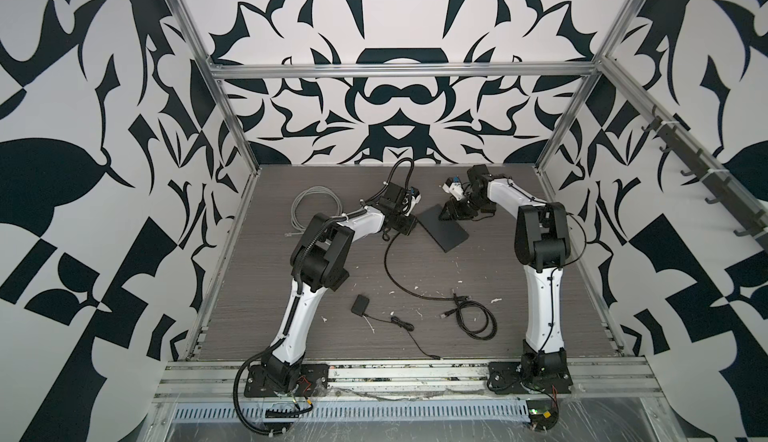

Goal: Insert the plug into the switch port

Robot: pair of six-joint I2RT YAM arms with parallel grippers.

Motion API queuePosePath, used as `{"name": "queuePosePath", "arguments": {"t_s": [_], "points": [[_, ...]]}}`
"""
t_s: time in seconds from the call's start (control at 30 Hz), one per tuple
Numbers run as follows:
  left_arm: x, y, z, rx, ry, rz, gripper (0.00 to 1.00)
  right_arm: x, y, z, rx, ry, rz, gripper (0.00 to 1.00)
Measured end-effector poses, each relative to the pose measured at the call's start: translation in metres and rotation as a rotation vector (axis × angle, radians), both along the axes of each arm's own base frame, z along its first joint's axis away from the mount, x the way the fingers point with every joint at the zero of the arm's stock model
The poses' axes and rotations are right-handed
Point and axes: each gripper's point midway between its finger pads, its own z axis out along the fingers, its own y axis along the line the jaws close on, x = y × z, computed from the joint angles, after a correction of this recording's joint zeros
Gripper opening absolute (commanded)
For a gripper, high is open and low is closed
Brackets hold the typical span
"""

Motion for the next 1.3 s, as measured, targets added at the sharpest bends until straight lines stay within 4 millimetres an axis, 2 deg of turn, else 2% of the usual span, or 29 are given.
{"name": "queuePosePath", "arguments": {"t_s": [0.37, 1.3], "points": [[-0.006, -0.005, -0.001, 0.001, 0.010, -0.055, 0.09, 0.001, 0.002, 0.000, -0.007, 0.003, 0.044, 0.50], [-0.013, -0.011, -0.001, -0.021, -0.007, -0.105, 0.02, -0.005, 0.011, 0.000, -0.098, -0.082, 0.349, 0.46]]}}
